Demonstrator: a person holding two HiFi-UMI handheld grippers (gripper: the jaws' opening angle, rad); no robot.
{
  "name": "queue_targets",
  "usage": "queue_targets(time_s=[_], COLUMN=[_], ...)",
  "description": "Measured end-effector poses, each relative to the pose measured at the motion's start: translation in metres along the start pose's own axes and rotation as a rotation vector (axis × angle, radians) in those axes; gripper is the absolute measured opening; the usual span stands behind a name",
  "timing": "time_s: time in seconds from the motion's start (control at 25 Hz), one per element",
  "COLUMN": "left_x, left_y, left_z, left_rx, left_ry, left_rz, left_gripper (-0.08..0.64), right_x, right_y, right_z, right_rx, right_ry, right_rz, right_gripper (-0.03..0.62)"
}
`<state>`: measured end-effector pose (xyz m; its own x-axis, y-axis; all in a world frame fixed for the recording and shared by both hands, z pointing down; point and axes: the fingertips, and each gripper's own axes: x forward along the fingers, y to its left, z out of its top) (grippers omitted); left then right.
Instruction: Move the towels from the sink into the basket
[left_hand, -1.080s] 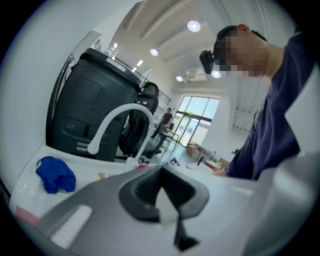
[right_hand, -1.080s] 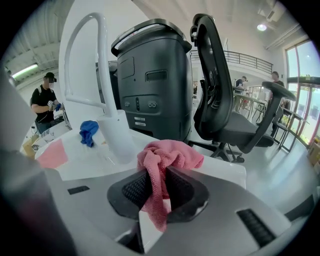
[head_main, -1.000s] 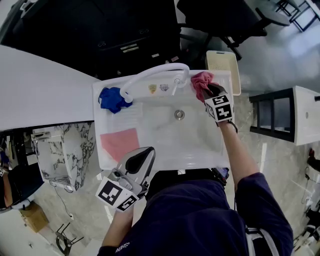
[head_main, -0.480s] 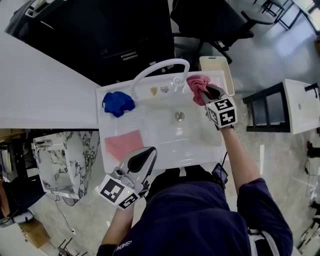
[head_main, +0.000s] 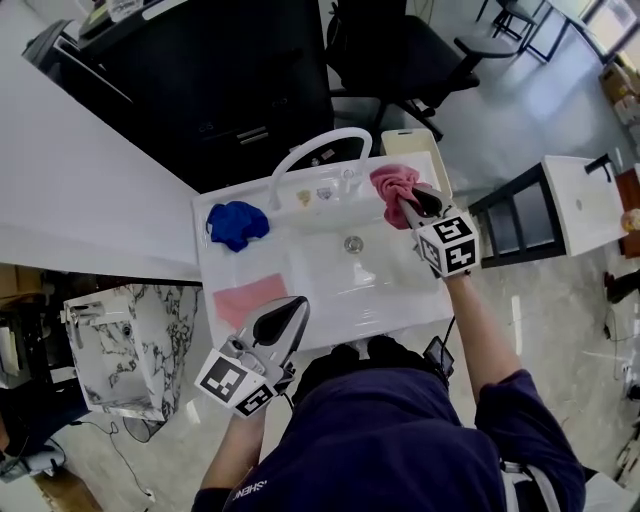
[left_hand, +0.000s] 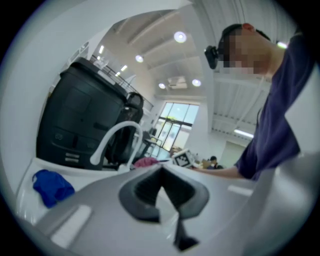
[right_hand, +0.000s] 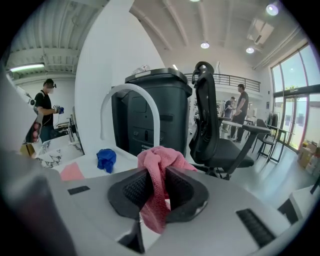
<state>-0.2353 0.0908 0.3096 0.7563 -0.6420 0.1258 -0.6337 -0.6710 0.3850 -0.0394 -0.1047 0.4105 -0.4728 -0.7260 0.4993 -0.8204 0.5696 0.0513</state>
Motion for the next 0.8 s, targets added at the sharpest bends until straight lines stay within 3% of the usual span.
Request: queue_targets(time_s=[0.4, 0.8], left_x=[0.005, 0.03], left_y=[-0.007, -0.041], left_z=[0.009, 0.004], left_rx=[0.022, 0.041], left_ry=[-0.011, 0.013], left_rz=[-0.079, -0.11], left_gripper=[0.003, 0.003], right_x=[-0.044, -0.082], right_y=[-0.002, -0.025], right_z=[0.02, 0.014], right_rx=[0.015, 0.054], right_ry=[-0.063, -0.116], right_rz=[-0.053, -0.059], right_gripper=[0.066, 0.064])
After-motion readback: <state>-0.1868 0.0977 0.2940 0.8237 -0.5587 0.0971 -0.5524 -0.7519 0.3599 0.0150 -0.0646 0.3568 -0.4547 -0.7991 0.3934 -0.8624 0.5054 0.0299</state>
